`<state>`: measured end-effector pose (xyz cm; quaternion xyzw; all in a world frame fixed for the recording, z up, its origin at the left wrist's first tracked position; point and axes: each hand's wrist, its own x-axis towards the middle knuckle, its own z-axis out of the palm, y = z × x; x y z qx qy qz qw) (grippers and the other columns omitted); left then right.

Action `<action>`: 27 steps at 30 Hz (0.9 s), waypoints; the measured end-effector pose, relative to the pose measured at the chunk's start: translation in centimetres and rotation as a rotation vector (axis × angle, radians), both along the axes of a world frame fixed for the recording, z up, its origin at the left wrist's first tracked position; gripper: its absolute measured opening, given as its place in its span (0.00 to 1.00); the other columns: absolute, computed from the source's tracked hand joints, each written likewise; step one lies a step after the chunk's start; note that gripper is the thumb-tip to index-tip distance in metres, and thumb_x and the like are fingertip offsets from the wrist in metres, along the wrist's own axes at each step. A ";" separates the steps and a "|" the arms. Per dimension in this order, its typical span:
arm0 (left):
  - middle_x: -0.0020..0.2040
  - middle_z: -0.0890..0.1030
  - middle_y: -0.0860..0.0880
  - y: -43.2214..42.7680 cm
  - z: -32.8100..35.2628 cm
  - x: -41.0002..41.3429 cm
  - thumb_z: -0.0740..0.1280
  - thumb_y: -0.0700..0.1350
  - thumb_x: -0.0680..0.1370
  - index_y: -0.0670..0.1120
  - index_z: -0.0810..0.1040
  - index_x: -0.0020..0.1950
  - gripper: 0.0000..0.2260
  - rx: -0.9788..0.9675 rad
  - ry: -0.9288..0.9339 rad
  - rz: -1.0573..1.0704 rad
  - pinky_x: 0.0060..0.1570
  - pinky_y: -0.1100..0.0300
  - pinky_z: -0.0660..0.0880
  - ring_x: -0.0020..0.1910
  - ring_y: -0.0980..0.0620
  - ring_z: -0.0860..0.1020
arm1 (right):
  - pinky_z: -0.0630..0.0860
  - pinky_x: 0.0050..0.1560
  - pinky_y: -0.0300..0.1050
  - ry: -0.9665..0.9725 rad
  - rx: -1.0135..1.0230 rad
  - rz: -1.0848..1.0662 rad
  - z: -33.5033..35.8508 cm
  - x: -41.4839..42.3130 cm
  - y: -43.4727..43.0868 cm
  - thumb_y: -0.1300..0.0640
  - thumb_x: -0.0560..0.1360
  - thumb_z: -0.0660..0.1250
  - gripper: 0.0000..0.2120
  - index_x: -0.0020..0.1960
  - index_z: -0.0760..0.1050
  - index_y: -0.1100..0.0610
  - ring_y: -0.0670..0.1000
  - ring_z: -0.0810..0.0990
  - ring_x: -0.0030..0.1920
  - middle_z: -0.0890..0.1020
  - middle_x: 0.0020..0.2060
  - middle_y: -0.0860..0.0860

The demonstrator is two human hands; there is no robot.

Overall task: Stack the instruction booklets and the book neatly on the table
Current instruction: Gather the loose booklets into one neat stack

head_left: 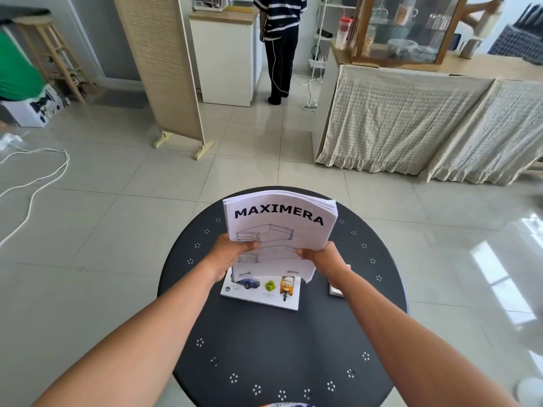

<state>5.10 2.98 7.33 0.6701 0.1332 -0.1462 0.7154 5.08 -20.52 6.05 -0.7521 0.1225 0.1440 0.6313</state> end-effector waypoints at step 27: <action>0.60 0.81 0.44 0.4 -4.7 -1.5 0.70 0.34 0.74 0.40 0.79 0.62 0.16 0.280 0.143 -0.033 0.56 0.58 0.71 0.58 0.46 0.78 | 0.79 0.54 0.55 0.155 -0.337 0.056 -3.7 -1.5 -0.2 0.63 0.74 0.69 0.13 0.58 0.77 0.61 0.59 0.81 0.51 0.83 0.51 0.57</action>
